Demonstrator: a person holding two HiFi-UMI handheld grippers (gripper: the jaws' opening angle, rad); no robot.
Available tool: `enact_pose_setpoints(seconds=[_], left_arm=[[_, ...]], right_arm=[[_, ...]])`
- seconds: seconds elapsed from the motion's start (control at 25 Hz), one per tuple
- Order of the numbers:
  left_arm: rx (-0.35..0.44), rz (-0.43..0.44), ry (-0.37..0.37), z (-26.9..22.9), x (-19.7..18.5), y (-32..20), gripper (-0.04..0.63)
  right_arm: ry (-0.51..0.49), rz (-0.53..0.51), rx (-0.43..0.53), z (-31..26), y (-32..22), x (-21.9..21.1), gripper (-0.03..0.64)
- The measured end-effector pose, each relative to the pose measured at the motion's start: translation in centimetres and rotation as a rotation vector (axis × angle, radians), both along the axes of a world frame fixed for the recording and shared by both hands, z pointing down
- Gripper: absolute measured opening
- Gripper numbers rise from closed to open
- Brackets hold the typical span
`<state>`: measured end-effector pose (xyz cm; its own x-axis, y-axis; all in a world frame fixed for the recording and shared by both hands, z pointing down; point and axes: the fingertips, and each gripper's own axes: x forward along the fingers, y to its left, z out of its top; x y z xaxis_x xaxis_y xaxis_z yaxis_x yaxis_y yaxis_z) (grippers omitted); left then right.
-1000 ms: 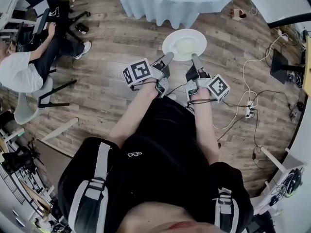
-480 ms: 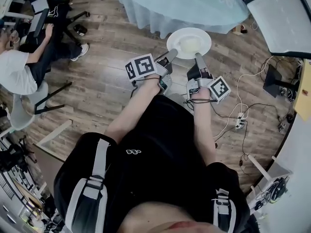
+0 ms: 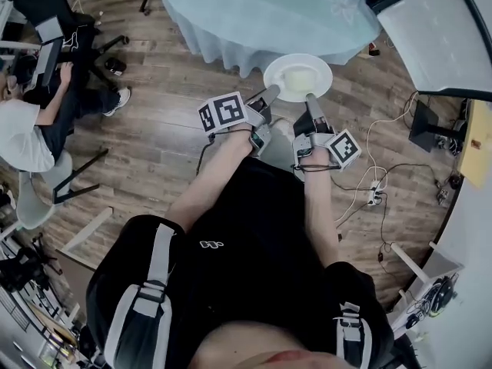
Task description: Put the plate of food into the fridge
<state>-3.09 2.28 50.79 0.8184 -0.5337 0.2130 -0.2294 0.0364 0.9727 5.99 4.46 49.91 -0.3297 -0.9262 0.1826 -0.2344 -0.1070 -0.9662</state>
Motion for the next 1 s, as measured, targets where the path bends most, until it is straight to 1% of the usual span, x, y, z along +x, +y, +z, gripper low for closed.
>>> enact_pose_setpoints(seconds=[0.12, 0.24, 0.48, 0.6, 0.68, 0.76, 0.88, 1.0], left_arm=[[-0.035, -0.014, -0.008, 1.2, 1.2, -1.3, 0.021], [-0.039, -0.033, -0.009, 1.2, 3.4, -3.2, 0.021], [0.01, -0.046, -0.024, -0.4, 9.3, -8.1, 0.023], [0.033, -0.05, -0.032, -1.0, 11.7, -9.9, 0.028], [0.044, -0.065, -0.039, -1.2, 12.7, -10.9, 0.026], [0.039, -0.082, -0.043, -1.2, 13.3, -11.6, 0.028], [0.017, -0.094, -0.052, -0.5, 13.9, -12.1, 0.023], [0.032, -0.093, -0.076, -0.5, 13.8, -14.2, 0.028]], right_arm=[[-0.01, -0.017, -0.027, 1.2, -1.3, 1.2, 0.018], [-0.018, -0.033, -0.027, 1.4, -3.5, 3.4, 0.017], [-0.028, -0.046, 0.016, 0.0, -8.5, 9.4, 0.018], [-0.033, -0.052, 0.025, -0.2, -10.2, 11.9, 0.02], [-0.044, -0.066, 0.035, -0.4, -11.1, 12.8, 0.021], [-0.061, -0.085, 0.043, -0.7, -11.9, 13.3, 0.021], [-0.071, -0.101, 0.025, -0.2, -12.6, 13.9, 0.02], [-0.081, -0.1, 0.014, 0.7, -14.6, 14.0, 0.02]])
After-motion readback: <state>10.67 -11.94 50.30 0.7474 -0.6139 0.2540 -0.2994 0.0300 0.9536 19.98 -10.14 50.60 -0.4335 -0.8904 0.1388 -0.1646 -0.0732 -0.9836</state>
